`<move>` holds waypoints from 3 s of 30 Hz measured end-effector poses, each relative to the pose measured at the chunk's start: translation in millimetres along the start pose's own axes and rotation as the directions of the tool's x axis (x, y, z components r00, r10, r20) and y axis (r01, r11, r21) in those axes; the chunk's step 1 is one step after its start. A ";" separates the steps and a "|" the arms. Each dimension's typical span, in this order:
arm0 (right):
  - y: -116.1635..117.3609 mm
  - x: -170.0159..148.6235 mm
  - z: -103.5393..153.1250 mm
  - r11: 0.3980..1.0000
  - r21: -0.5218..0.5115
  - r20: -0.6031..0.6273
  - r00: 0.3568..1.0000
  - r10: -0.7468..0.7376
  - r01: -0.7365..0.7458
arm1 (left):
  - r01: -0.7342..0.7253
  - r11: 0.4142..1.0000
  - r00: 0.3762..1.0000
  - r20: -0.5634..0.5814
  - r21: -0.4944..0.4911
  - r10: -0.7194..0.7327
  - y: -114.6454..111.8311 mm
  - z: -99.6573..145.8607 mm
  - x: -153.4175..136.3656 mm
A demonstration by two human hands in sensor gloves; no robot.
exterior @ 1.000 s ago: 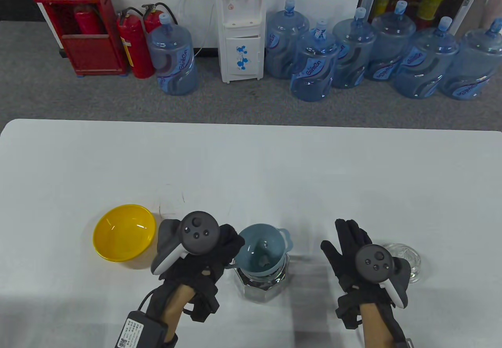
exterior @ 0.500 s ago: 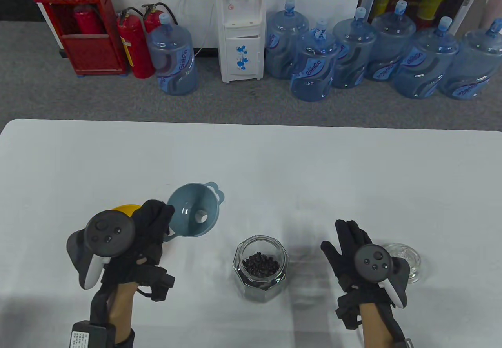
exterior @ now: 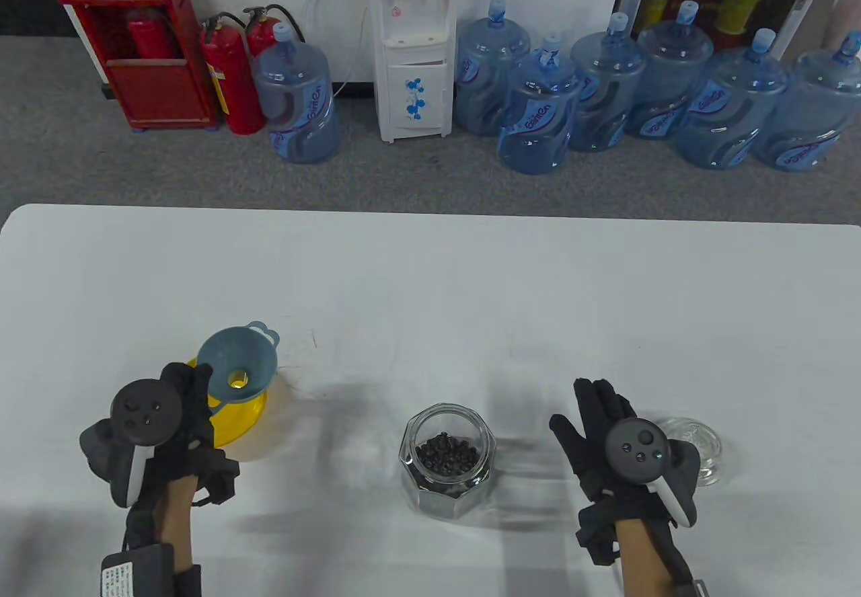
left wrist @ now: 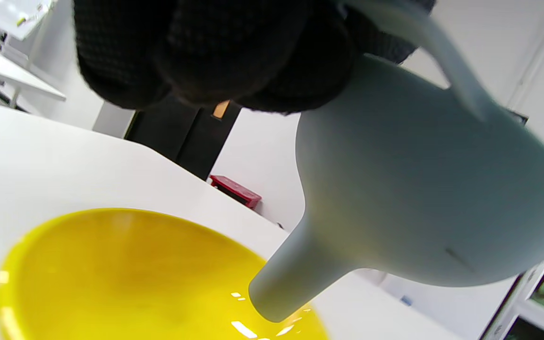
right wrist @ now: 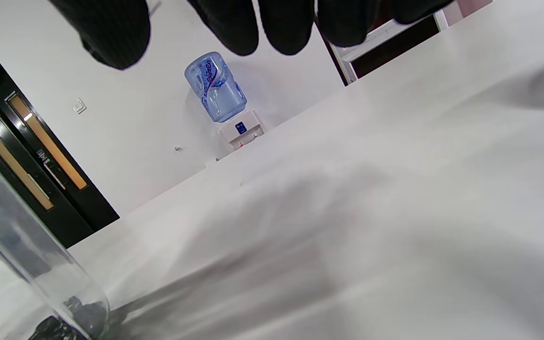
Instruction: Transfer coffee beans through funnel into glass jar
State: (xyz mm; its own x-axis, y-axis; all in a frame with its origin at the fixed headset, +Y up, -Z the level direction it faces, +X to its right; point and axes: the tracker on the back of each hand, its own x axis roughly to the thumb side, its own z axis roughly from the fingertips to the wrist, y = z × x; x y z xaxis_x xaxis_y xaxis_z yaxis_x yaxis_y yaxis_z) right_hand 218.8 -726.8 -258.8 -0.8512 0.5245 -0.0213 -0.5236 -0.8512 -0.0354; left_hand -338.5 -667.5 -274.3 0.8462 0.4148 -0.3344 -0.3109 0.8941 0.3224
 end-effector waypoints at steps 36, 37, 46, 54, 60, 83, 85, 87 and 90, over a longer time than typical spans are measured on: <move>2.1 -1.1 1.0 1.000 0.024 -0.013 1.000 0.011 -0.011 | 0.297 0.948 0.955 0.007 -0.116 -0.298 -24.9 -1.4 -17.2; 2.2 -1.1 1.1 1.000 0.024 -0.014 1.000 0.012 -0.012 | 0.307 0.944 0.951 0.002 -0.117 -0.309 -25.7 -1.6 -17.8; 2.7 -1.7 1.7 0.999 0.030 -0.024 0.999 0.022 -0.021 | 0.354 0.922 0.931 -0.036 -0.154 -0.363 -27.7 -1.2 -18.7; -0.8 -1.8 2.2 1.000 0.014 -0.025 1.000 0.002 -0.002 | 0.292 0.956 0.956 -0.015 -0.014 -0.292 -0.1 9.9 0.3; 0.1 -1.6 1.9 1.000 0.021 -0.020 1.000 0.005 -0.004 | 0.272 0.961 0.947 0.169 0.041 -0.275 2.9 29.0 62.3; -30.7 10.2 9.8 0.982 -0.149 -0.087 0.991 0.101 -0.113 | 0.290 0.904 0.882 0.454 -0.315 -0.125 -90.1 50.2 93.4; -42.5 10.2 6.1 0.972 -0.172 -0.123 0.983 0.140 -0.160 | 0.287 0.907 0.882 0.454 -0.307 -0.125 -91.0 49.1 93.4; -55.1 6.4 1.2 0.950 -0.183 -0.164 0.961 0.223 -0.251 | 0.296 0.907 0.877 0.461 -0.300 -0.133 -90.5 48.8 94.6; -67.7 -11.7 -9.8 0.908 -0.112 -0.263 0.893 0.365 -0.404 | 0.311 0.906 0.869 0.472 -0.288 -0.148 -88.2 50.2 97.3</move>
State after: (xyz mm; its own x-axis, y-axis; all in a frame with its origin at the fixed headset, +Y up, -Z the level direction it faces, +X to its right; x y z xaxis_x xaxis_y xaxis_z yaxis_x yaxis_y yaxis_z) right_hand 264.6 -675.1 -266.0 -0.9415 0.1631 -0.2950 -0.1276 -0.9825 -0.1357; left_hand -206.9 -714.4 -290.8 0.9858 0.1480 0.0798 -0.1428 0.9875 -0.0668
